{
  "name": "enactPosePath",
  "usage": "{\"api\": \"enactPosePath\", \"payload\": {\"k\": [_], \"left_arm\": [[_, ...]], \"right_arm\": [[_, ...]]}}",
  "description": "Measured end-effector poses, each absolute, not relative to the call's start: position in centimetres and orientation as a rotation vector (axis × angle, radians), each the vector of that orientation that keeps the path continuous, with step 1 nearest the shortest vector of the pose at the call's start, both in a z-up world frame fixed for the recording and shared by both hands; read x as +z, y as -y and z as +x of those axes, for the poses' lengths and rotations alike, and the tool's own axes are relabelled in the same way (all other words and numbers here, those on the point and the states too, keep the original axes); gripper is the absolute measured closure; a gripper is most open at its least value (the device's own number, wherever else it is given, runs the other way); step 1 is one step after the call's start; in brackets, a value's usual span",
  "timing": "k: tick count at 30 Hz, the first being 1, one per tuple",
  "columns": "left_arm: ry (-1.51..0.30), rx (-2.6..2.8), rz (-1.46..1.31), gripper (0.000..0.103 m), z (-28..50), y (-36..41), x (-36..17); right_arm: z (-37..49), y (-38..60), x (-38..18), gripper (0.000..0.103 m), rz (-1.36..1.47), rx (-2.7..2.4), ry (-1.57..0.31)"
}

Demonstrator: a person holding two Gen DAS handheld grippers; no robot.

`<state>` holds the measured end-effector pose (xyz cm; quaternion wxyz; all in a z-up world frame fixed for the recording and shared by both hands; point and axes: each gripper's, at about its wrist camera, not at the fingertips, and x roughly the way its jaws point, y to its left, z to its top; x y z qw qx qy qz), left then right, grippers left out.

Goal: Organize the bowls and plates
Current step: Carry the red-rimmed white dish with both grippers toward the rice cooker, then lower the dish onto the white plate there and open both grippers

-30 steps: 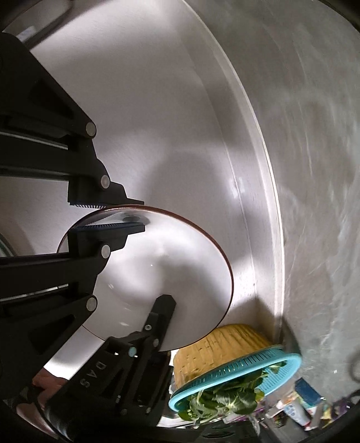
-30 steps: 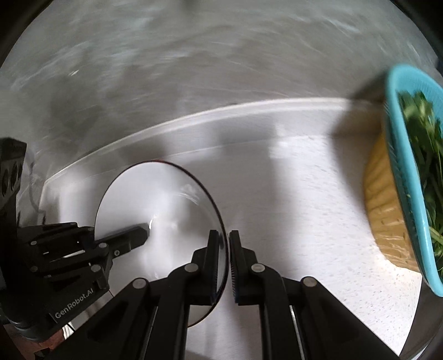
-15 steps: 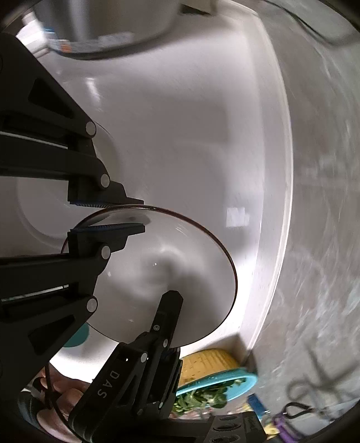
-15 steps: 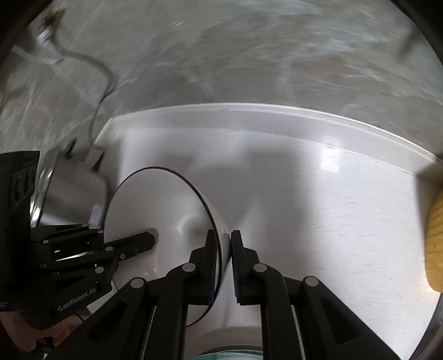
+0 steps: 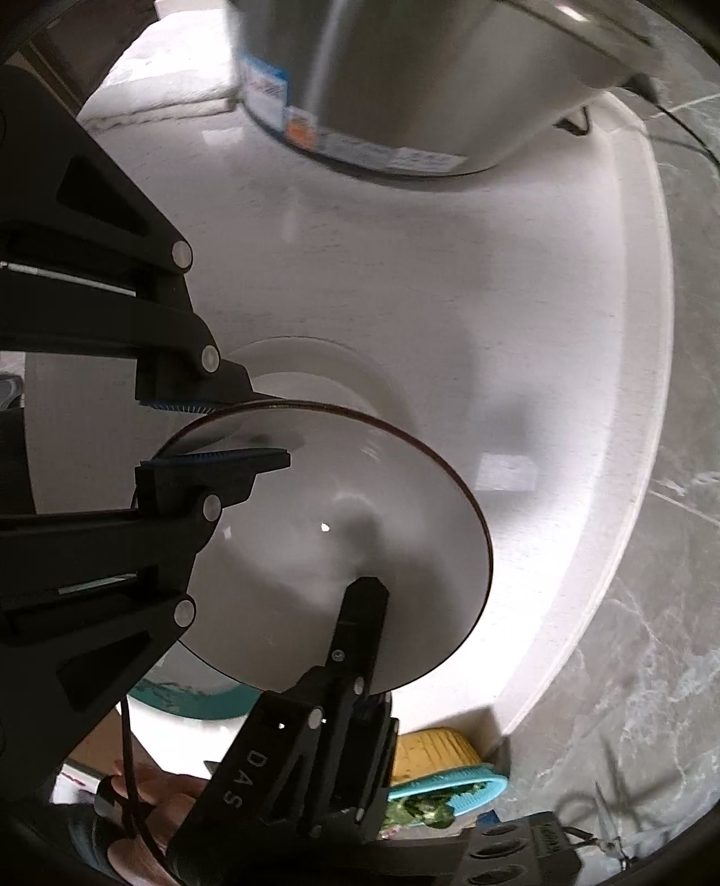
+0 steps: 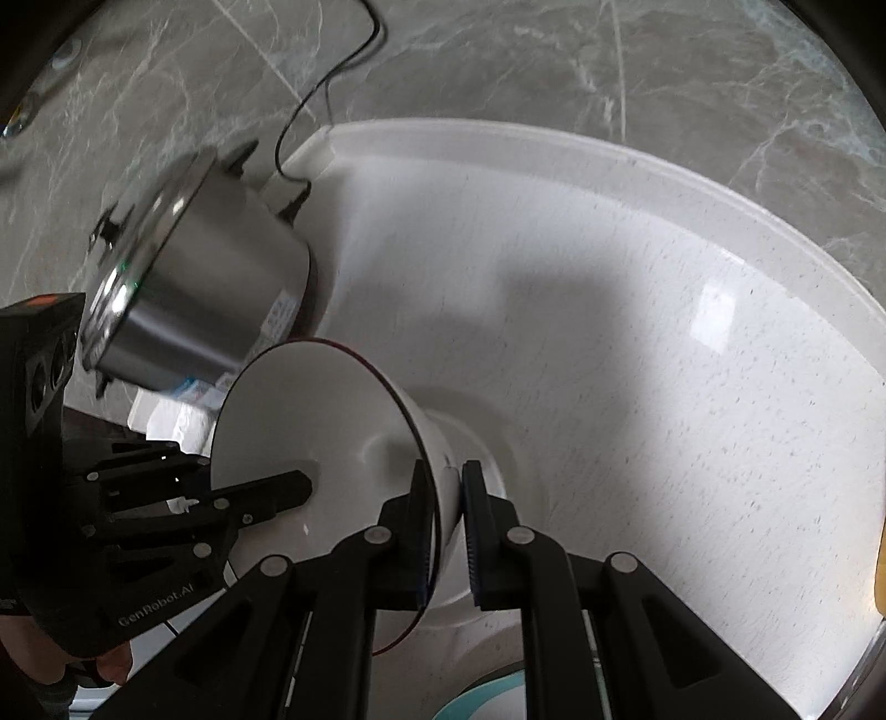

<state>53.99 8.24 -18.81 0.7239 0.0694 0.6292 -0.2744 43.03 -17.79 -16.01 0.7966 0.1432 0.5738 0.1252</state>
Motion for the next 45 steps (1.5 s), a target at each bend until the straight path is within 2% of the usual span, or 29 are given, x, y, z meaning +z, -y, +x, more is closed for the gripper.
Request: {"api": "enactPosePath", "payload": {"k": [18,33,36,42,44,45], "left_arm": [[-1.439,-0.581,0.206,0.094,53.4,-6.5,-25.2],[-1.382,-0.551,0.202,0.092,55.1,-4.7,-24.9],[-1.373,-0.552,0.181,0.089,55.1,-4.9,-24.8],[-1.349,-0.574,0.153,0.073,54.8,-4.7,-24.5],[-1.341,-0.591,0.137,0.059,54.6,-4.7,-24.4],[-1.335,-0.597,0.125,0.055,54.5,-4.7,-24.2]], "right_arm": [[43.2,14.9,-20.6,0.093,0.212,0.213,-1.321],[43.9,15.1,-21.1,0.094,0.206,0.213,-1.323],[43.8,15.2,-21.2,0.094,0.213,0.22,-1.324],[43.6,15.1,-21.6,0.093,0.214,0.237,-1.328],[43.6,15.1,-21.8,0.093,0.22,0.243,-1.331],[43.5,15.1,-21.8,0.094,0.221,0.246,-1.328]]}}
